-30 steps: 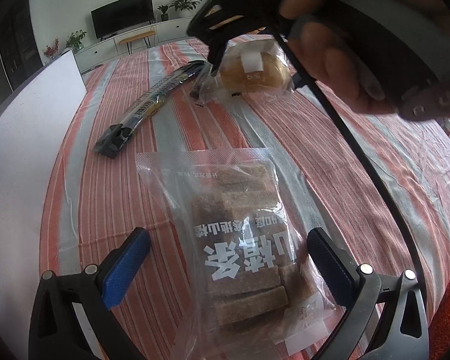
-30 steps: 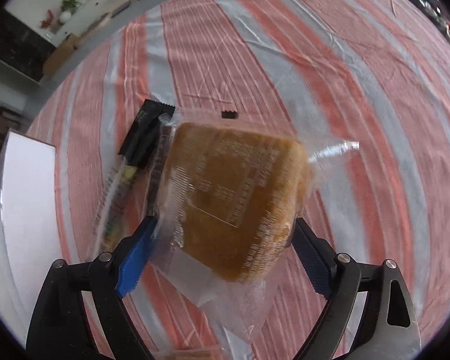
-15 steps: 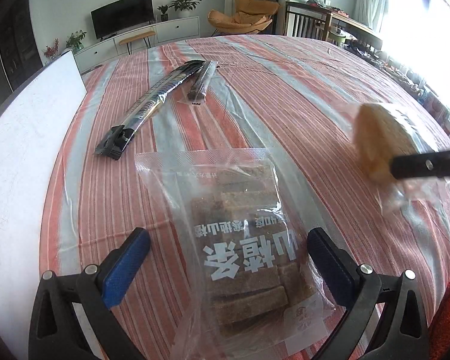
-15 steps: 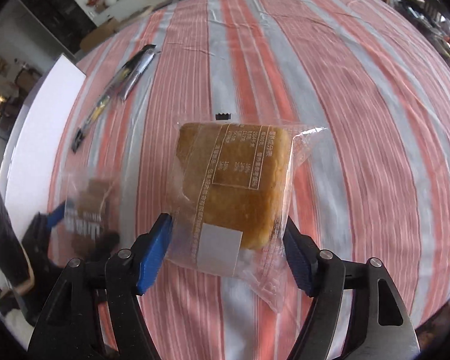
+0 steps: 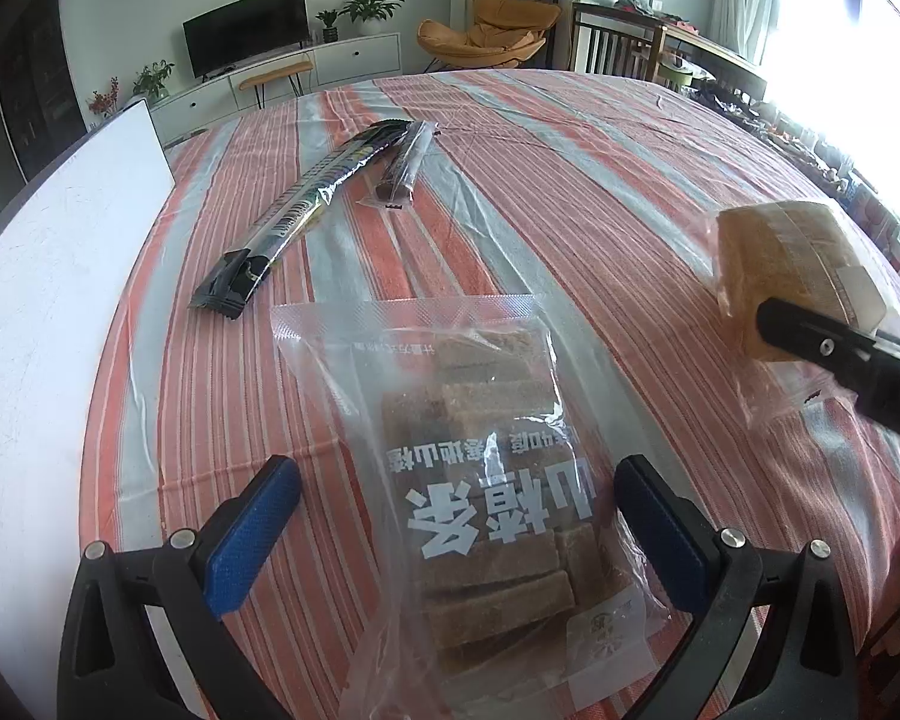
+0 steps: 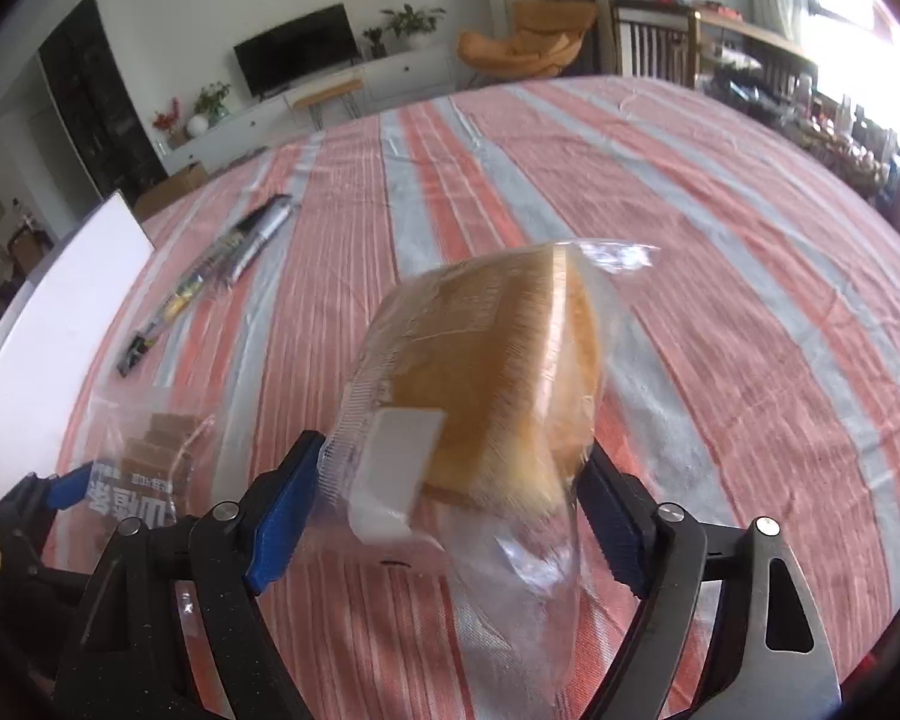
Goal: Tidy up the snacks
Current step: 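Carry both bread bags into the white box and open both tools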
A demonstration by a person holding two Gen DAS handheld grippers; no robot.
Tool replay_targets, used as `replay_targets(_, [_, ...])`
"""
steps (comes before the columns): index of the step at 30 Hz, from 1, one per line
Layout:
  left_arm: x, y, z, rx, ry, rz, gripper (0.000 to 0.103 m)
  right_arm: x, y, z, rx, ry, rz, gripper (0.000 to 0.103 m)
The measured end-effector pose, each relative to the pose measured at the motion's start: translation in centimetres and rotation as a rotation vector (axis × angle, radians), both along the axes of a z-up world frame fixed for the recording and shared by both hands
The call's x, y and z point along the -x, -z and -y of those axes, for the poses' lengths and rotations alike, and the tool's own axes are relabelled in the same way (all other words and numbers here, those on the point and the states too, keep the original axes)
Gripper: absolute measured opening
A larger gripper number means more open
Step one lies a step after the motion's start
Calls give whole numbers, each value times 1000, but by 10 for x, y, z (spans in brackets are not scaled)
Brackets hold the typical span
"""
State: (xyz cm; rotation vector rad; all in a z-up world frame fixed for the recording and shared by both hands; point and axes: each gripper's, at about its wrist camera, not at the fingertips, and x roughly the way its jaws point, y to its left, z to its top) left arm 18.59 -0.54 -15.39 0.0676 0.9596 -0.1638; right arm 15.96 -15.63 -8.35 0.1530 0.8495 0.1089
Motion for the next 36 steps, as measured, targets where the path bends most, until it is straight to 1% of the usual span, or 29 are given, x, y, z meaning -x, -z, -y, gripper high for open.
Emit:
replay_targets(1, [0, -1, 0, 2, -1, -2, 102, 3, -2, 2, -14, 0, 7, 74])
replay_targets(2, [1, -2, 0, 6, -2, -1, 95, 5, -4, 4, -32, 1, 13, 72])
replay_targets(3, [4, -5, -1, 18, -3, 9, 77, 9, -7, 8, -57, 2, 22, 71])
replay_targets(5, [8, -10, -6, 29, 1, 9, 58, 17, -13, 14, -109, 9, 45, 71])
replay_targets(6, [9, -13, -9, 57, -5, -1, 51, 20, -14, 17, -143, 12, 52, 71])
replay_targets(8, [9, -16, -18, 126, -25, -41, 48, 26, -14, 21, -212, 15, 54, 71])
replay_targets(10, [14, -20, -27, 176, -45, -60, 47, 32, -16, 24, -248, 17, 59, 71])
replay_targets(13, [26, -31, -35, 227, -45, -62, 47, 42, -21, 24, -280, 12, 70, 71])
replay_targets(15, [35, -45, -40, 269, -35, -55, 47, 48, -25, 23, -291, 6, 75, 71])
replay_targets(23, [77, -105, -52, 358, 10, 25, 47, 69, -44, 2, -278, -54, 90, 71])
replay_targets(26, [92, -123, -63, 393, 10, 37, 47, 76, -60, -9, -277, -89, 113, 71])
replay_targets(28, [101, -137, -77, 431, 0, 48, 47, 82, -74, -18, -270, -121, 142, 71])
replay_targets(30, [112, -156, -95, 469, -21, 79, 47, 86, -90, -30, -267, -164, 173, 71])
replay_targets(32, [124, -176, -119, 489, -54, 129, 48, 89, -107, -46, -271, -220, 199, 71])
replay_targets(34, [134, -193, -144, 485, -97, 184, 48, 89, -122, -65, -281, -278, 216, 71])
replay_targets(36, [142, -207, -175, 469, -167, 242, 48, 87, -135, -89, -312, -346, 218, 71])
